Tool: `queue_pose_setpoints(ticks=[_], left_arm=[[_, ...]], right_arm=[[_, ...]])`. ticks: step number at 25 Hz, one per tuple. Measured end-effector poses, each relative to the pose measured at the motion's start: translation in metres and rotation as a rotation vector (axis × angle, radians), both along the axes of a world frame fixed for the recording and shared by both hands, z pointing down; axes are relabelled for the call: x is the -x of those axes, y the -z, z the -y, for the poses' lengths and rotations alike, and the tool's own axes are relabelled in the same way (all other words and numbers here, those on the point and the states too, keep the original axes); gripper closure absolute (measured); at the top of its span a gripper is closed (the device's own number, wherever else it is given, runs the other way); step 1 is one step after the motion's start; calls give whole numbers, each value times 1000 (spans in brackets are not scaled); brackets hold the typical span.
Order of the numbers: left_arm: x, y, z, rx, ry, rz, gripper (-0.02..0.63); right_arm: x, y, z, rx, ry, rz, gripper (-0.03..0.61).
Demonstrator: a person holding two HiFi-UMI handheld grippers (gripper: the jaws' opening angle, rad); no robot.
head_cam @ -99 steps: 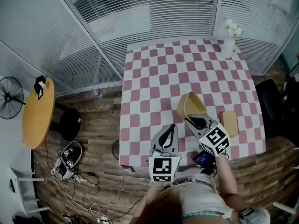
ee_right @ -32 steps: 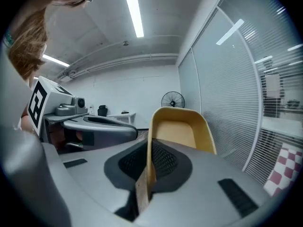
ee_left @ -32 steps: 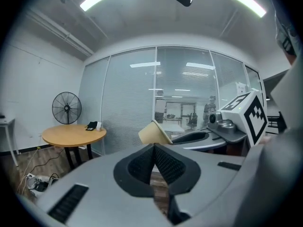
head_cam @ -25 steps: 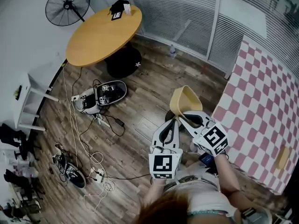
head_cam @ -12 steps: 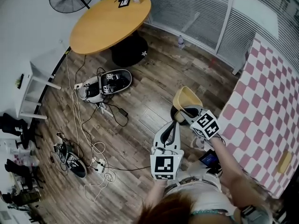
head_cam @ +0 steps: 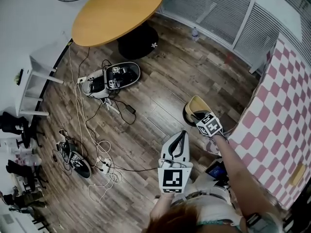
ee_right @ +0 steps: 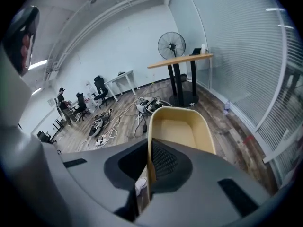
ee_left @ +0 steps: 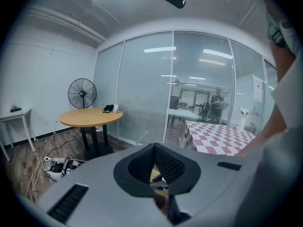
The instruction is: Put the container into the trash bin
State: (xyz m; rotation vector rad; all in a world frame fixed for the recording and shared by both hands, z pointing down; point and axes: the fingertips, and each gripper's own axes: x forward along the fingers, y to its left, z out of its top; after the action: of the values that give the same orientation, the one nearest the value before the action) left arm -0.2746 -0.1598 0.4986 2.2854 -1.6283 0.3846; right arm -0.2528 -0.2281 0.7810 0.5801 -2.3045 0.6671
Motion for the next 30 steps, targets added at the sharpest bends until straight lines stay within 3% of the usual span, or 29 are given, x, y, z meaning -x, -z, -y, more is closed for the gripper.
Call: queue_pose_setpoints(ticks=[11,17,18,20,22,30], left_arm=[[27,-50,12,102,22,-29,609],[38,-66,23,139,39,-33,609],[40,-67,24,141,43,-36,609],[43,-68,26,143,50,-38,609],[44,-70,26,153,47,-33,609],[34,-72,27,148,28,-30,609]], right_arm=[[-6,-117,-9,167,26,-196,572],[-8,-145,8,162,11,-261,566],[-9,-149,11,162,-1,-268,540],[-13,-155,13,170,-25,-275,368],[-17,-157,14,161,-38,-288,344],[-18,-157,8,150,-1,-292,352]])
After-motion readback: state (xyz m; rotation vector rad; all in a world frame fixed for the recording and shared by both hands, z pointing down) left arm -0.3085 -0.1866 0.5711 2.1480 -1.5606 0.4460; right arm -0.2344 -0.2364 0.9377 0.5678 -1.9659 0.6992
